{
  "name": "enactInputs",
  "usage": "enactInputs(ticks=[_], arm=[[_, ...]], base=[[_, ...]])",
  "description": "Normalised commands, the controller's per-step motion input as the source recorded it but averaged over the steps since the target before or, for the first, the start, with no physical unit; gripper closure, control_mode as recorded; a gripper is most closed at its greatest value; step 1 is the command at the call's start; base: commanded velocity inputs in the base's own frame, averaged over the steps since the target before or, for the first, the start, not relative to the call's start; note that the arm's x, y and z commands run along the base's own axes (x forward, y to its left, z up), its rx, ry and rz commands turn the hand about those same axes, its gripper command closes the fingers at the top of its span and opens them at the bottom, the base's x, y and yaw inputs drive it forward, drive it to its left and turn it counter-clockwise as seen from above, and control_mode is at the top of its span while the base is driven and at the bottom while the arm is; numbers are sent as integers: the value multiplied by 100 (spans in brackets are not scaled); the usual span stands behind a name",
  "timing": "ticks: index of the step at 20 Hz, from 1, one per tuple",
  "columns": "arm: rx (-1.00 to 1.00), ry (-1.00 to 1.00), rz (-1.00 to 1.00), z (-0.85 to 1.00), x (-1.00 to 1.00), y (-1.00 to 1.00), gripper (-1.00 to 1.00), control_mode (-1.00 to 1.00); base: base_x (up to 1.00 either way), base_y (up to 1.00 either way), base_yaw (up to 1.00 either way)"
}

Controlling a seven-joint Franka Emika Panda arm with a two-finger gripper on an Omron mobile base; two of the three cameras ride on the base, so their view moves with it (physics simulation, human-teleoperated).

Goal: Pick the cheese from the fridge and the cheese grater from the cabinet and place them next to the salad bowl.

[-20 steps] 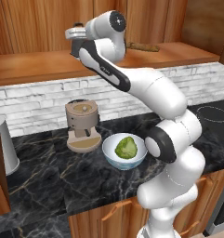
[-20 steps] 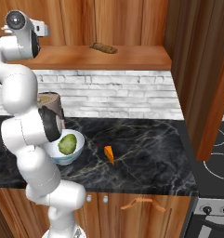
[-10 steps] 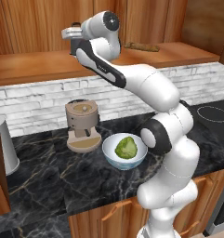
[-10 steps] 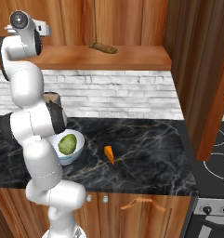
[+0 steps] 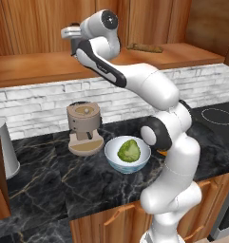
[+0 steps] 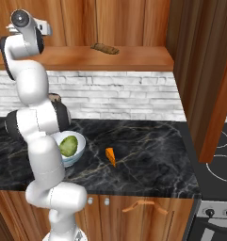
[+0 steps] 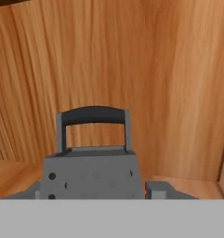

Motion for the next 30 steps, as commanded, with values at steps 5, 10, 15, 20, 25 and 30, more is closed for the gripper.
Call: enactInputs(ticks=[5, 10, 15, 20, 25, 30], arm=[[0, -4, 0, 0, -4, 0, 100, -100], [0, -29, 0, -10, -57, -16, 100, -100], [0, -27, 0, -33, -95, -72, 100, -100], [13, -2, 2, 14, -98, -87, 100, -100], [11, 8, 15, 39, -68, -20, 100, -100], [0, 20, 25, 40, -60, 4, 100, -100]], base=[[0, 0, 0], [0, 0, 0], [0, 0, 0], [0, 0, 0], [0, 0, 0], [0, 0, 0]])
